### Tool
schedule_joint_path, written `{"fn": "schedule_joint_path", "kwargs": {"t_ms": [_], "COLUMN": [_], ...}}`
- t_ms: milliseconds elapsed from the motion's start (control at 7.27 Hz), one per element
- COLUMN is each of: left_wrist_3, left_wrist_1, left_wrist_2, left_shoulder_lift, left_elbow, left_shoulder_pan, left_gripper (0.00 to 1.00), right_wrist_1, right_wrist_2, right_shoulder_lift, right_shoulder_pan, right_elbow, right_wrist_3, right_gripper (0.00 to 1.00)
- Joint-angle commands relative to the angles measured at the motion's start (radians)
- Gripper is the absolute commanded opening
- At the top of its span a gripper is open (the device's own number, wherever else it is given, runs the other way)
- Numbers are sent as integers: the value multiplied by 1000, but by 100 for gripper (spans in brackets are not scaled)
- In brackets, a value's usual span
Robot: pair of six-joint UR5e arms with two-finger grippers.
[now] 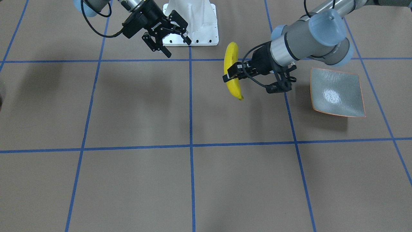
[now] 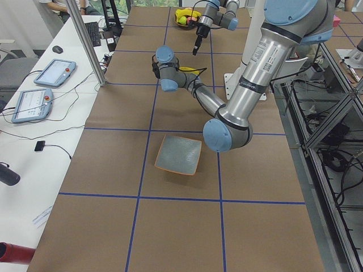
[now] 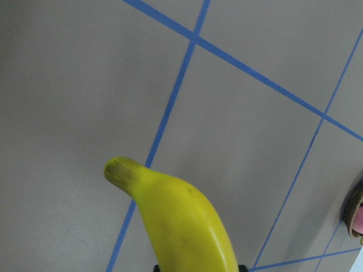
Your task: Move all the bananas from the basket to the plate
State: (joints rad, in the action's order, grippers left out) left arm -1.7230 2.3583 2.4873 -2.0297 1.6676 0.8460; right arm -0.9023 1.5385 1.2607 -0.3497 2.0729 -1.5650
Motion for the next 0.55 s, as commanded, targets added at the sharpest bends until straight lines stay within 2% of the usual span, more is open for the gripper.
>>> {"fn": "schedule_joint_path", "kwargs": {"t_ms": [0,275,413], "left_wrist_3": [235,497,616], "left_wrist_1": [1,-1,-1], "left_wrist_2": [-4,-124,-180], "left_shoulder_lift": [186,404,472], "left_elbow": [61,110,116], "left_shoulder_pan": [53,56,61], "left_gripper": [0,0,0], "right_wrist_1": [0,0,0], "right_wrist_2": [38,43,41], "right_shoulder_lift": [68,94,95], "right_shoulder_pan": [-55,-86,-89], "right_elbow": [19,16,12], "right_wrist_3": [0,2,2], "right_gripper": [100,100,100]}}
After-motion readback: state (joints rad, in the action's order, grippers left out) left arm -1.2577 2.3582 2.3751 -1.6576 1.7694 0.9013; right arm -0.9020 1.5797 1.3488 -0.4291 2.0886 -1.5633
